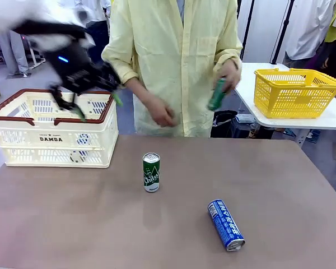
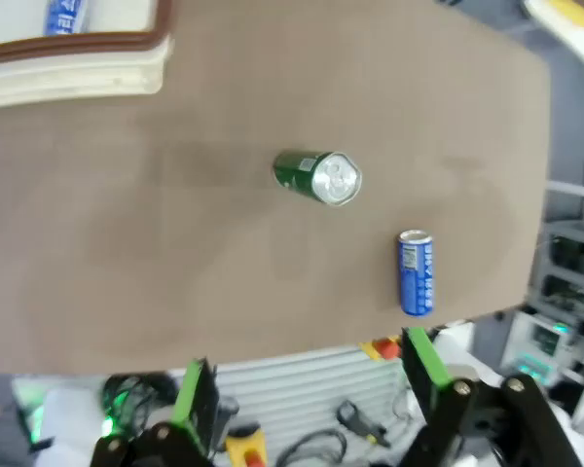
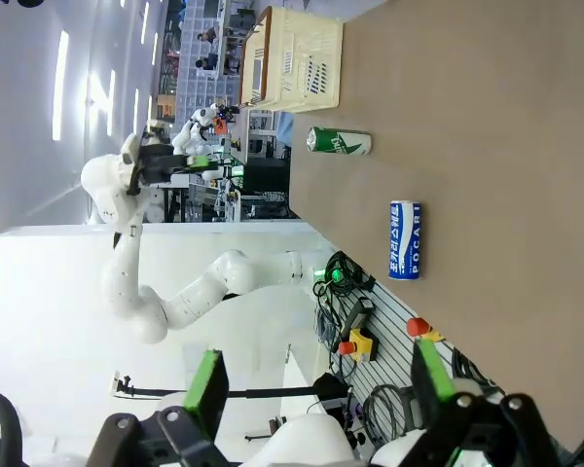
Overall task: Place the drinks into the Shopping basket.
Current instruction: Pick up one drink and place it into the Shopping basket.
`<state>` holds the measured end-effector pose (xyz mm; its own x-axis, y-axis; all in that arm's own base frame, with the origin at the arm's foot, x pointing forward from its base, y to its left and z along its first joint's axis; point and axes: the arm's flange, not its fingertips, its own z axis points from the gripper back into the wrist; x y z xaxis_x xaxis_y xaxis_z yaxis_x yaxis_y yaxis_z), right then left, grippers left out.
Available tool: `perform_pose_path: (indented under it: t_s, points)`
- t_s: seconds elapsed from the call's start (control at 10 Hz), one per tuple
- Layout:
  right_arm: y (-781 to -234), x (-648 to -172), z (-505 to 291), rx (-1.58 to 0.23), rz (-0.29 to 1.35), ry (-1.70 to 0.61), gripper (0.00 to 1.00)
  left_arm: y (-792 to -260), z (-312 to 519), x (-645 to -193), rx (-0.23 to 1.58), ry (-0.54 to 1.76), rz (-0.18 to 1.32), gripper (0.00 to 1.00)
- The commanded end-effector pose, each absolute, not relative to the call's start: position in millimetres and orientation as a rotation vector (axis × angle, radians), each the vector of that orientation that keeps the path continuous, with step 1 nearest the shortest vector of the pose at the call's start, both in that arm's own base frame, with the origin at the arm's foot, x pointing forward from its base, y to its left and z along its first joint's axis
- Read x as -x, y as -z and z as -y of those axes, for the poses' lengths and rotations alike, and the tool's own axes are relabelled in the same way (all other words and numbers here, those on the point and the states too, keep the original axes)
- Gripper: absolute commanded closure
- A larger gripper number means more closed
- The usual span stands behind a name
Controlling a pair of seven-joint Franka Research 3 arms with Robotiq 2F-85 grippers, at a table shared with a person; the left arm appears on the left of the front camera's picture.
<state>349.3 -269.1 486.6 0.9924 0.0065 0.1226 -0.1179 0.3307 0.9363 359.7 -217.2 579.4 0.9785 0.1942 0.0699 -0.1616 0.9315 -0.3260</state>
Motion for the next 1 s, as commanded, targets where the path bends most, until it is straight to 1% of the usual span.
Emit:
perform_pose_path:
  t_s: [0.0,0.1,0.3,0.4,0.5,0.7,0.9]
  points:
    - [-488,-347,269,-1.219,0.084,-0.078,0.0,-563,247,-404,0.191,-0.114,0.072,0.0]
    - [-488,-347,269,-1.219,0.084,-0.078,0.0,-579,217,-360,0.325,-0.182,0.102,0.0]
    - [-488,-347,269,-1.219,0.084,-0.078,0.0,-579,217,-360,0.325,-0.182,0.102,0.0]
    - [-488,-347,269,-1.219,0.084,-0.078,0.0,-558,246,-382,0.29,-0.142,0.081,0.0]
    - [-488,-347,269,-1.219,0.084,-0.078,0.0,-542,258,-406,0.236,-0.197,0.098,0.0]
    - [-488,-347,269,-1.219,0.084,-0.078,0.0,-525,274,-423,0.321,-0.18,0.15,0.0]
    - [-488,-347,269,-1.219,0.084,-0.078,0.0,-514,274,-432,0.324,-0.214,0.139,0.0]
